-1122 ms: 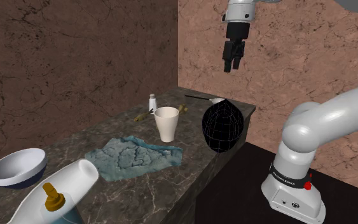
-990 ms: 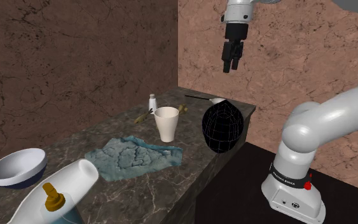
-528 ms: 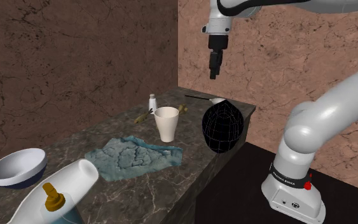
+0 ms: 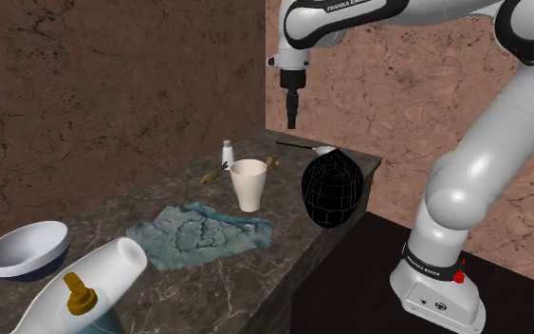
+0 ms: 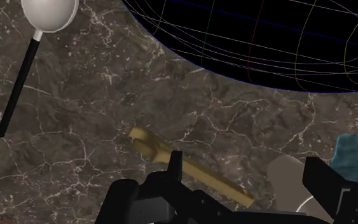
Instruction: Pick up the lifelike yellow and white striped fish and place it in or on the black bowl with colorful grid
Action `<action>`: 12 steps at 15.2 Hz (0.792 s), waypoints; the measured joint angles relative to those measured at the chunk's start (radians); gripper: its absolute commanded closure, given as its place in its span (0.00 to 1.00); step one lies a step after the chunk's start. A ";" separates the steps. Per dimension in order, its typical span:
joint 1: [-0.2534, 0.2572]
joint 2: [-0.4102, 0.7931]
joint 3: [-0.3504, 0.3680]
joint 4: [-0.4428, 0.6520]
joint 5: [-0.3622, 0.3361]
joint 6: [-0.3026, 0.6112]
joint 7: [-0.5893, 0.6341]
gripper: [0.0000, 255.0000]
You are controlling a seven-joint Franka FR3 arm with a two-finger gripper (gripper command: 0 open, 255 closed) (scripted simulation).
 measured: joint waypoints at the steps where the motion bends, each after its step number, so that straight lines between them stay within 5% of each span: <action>1: 0.008 0.034 -0.001 0.018 0.000 0.016 -0.030 0.00; 12: 0.068 0.430 0.024 0.281 0.003 0.151 -0.338 0.00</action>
